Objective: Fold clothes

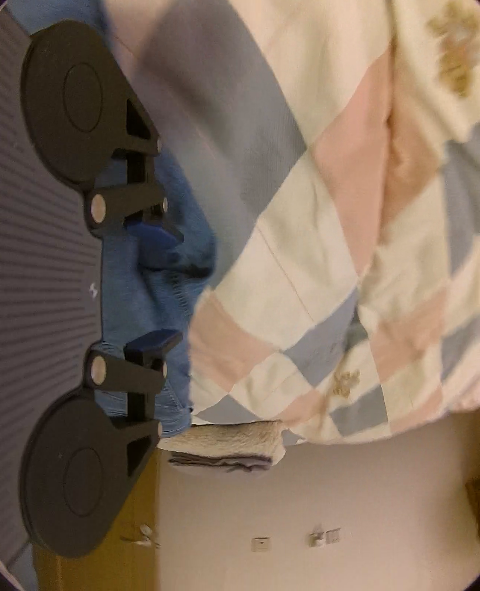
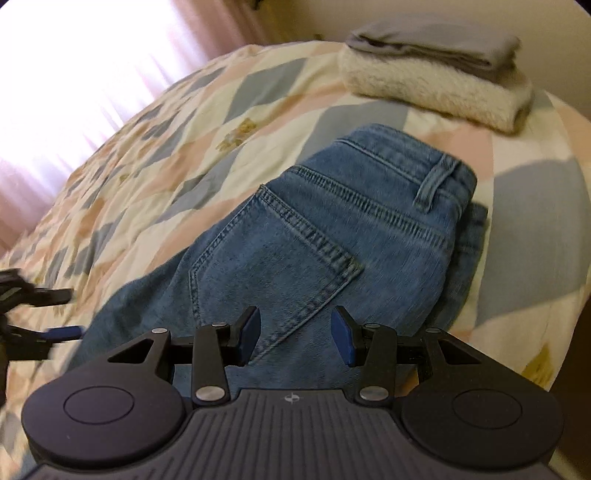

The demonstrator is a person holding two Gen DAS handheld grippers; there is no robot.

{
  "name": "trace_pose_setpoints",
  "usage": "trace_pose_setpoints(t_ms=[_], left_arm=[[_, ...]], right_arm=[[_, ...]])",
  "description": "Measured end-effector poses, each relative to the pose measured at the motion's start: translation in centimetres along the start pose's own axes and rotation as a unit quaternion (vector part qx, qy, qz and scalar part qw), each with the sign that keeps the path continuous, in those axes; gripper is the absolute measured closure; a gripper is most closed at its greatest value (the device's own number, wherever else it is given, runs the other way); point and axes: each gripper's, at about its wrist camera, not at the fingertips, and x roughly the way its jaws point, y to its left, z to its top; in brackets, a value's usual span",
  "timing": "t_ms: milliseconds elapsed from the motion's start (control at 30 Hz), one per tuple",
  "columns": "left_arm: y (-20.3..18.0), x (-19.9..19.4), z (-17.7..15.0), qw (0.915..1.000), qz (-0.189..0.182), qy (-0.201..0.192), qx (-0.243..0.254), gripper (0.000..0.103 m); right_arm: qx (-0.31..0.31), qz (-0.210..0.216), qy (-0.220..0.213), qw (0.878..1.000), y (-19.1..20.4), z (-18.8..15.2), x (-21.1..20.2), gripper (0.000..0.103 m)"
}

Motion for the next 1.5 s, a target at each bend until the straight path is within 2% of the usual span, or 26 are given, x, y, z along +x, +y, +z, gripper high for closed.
trace_pose_setpoints(t_ms=[67, 333, 400, 433, 467, 500, 533, 633, 700, 767, 833, 900, 933, 967, 1000, 1067, 1133, 1200, 1233, 1267, 1300, 1367, 1500], left_arm=[[0.9, 1.5, 1.3, 0.9994, -0.017, 0.021, -0.019, 0.067], [1.9, 5.0, 2.8, 0.9936, -0.061, 0.086, -0.042, 0.068], [1.3, 5.3, 2.9, 0.9938, -0.055, 0.096, -0.015, 0.076], [1.0, 5.4, 3.0, 0.9938, -0.049, 0.100, -0.002, 0.087], [1.1, 5.2, 3.1, 0.9932, -0.051, 0.105, 0.002, 0.092], [1.4, 5.0, 3.4, 0.9917, -0.066, 0.110, -0.011, 0.092], [1.7, 4.9, 4.2, 0.9903, -0.085, 0.105, -0.033, 0.096], [3.4, 3.8, 6.5, 0.9867, -0.122, 0.050, -0.095, 0.103], [4.5, 3.2, 8.0, 0.9824, -0.137, 0.010, -0.127, 0.103], [4.9, 2.6, 8.5, 0.9803, -0.145, 0.016, -0.133, 0.103], [4.0, 2.2, 7.8, 0.9873, -0.124, 0.039, -0.091, 0.103], [3.0, 1.9, 6.6, 0.9927, -0.092, 0.065, -0.041, 0.095], [3.0, 2.1, 6.1, 0.9929, -0.086, 0.074, -0.035, 0.086], [3.1, 2.3, 5.6, 0.9929, -0.080, 0.083, -0.028, 0.082], [3.2, 2.7, 5.4, 0.9920, -0.087, 0.086, -0.033, 0.080], [3.3, 3.3, 5.1, 0.9899, -0.100, 0.093, -0.036, 0.070], [2.6, 4.3, 5.0, 0.9903, -0.098, 0.097, -0.020, 0.066], [1.9, 5.1, 5.0, 0.9897, -0.098, 0.104, -0.008, 0.066], [1.5, 5.5, 5.0, 0.9891, -0.099, 0.109, -0.003, 0.070], [1.2, 5.9, 5.0, 0.9884, -0.100, 0.114, 0.001, 0.089], [0.8, 6.2, 5.3, 0.9883, -0.098, 0.117, 0.007, 0.101], [0.1, 6.9, 6.0, 0.9877, -0.095, 0.123, 0.018, 0.101], [2.2, 9.0, 9.0, 0.9851, -0.077, 0.145, -0.052, 0.102]], right_arm=[[0.018, -0.006, -0.004, 1.000, 0.5, -0.2, 0.2, 0.057], [0.051, -0.041, -0.004, 0.998, 2.5, -1.8, 1.2, 0.056], [0.056, -0.050, -0.005, 0.997, 3.0, -1.9, 1.5, 0.056], [0.058, -0.055, -0.003, 0.997, 3.3, -2.1, 1.7, 0.054], [0.058, -0.059, -0.003, 0.997, 3.5, -2.2, 1.8, 0.054], [0.056, -0.064, -0.003, 0.996, 3.8, -2.3, 1.9, 0.054], [0.052, -0.069, -0.003, 0.996, 4.0, -2.4, 2.2, 0.052], [0.042, -0.081, -0.002, 0.996, 4.6, -2.7, 2.7, 0.051], [0.040, -0.086, 0.000, 0.995, 4.9, -2.7, 2.9, 0.049], [0.038, -0.091, 0.001, 0.995, 5.1, -2.6, 3.1, 0.048], [0.037, -0.091, 0.004, 0.995, 5.3, -2.6, 3.1, 0.046], [0.037, -0.090, 0.005, 0.995, 5.3, -2.6, 3.3, 0.043], [0.036, -0.089, 0.007, 0.995, 5.4, -2.5, 3.4, 0.040], [0.034, -0.087, 0.008, 0.996, 5.4, -2.5, 3.5, 0.038], [0.033, -0.087, 0.010, 0.996, 5.5, -2.5, 3.6, 0.036], [0.028, -0.087, 0.013, 0.996, 5.7, -2.4, 3.8, 0.033], [0.025, -0.086, 0.014, 0.996, 5.7, -2.4, 3.8, 0.033], [0.024, -0.083, 0.014, 0.996, 5.6, -2.5, 3.8, 0.033], [0.024, -0.081, 0.014, 0.996, 5.6, -2.5, 3.8, 0.033], [0.025, -0.079, 0.013, 0.996, 5.5, -2.5, 3.8, 0.033], [0.025, -0.079, 0.013, 0.997, 5.5, -2.5, 3.8, 0.033], [0.021, -0.079, 0.015, 0.997, 5.5, -2.5, 3.9, 0.033], [-0.002, -0.082, 0.025, 0.996, 5.7, -2.6, 4.5, 0.034]])
